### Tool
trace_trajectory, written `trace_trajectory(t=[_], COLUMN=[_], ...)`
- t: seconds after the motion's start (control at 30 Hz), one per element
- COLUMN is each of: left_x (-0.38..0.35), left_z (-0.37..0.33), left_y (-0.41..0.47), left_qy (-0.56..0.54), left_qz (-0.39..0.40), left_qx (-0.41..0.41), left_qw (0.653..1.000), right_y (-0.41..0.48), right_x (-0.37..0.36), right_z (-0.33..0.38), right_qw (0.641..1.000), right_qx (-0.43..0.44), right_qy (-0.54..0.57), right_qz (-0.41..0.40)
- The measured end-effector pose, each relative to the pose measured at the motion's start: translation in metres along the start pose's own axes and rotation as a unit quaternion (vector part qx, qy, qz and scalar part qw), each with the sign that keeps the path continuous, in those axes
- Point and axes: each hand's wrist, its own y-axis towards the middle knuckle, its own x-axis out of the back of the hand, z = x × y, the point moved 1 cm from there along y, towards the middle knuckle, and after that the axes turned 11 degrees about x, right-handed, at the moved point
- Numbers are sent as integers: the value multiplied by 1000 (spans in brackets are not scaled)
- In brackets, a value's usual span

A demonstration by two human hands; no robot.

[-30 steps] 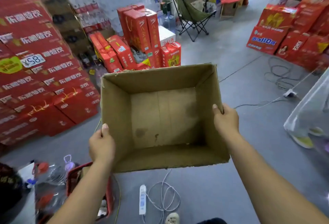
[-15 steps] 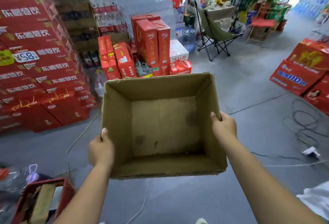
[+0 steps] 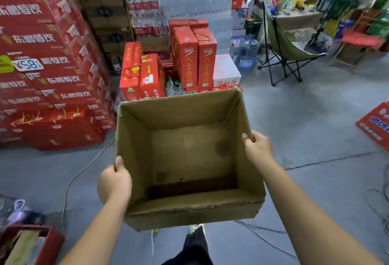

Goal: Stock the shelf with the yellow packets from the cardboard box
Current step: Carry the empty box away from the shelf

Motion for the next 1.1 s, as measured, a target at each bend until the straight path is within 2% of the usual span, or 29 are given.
trace_trajectory(t=[0.1,0.37,0.57,0.7,0.83,0.97,1.1], left_x=[-30,-84,-125,-149,-170,-181,-187], left_z=[-63,-244,-388,-493,-601,-698,-777], left_y=[19,58,100,122,143,157,186], left_qy=[14,-9,12,14,4,4,-1], left_qz=[0,-22,-57,-69,-49,-50,-59], left_qx=[7,-14,-42,-66,-92,-100,-116], left_qw=[1000,1000,997,995,995,994,991], right_y=[68,243,399,520,637,727,808], right_x=[7,20,20,29,50,65,59], right_z=[6,49,106,151,195,246,291], right_qw=[1000,1000,990,981,970,952,948], right_qx=[1,6,54,110,167,206,223], right_qy=[7,-21,-126,-157,-175,-226,-225], right_qz=[27,13,-22,-9,-11,-6,-10])
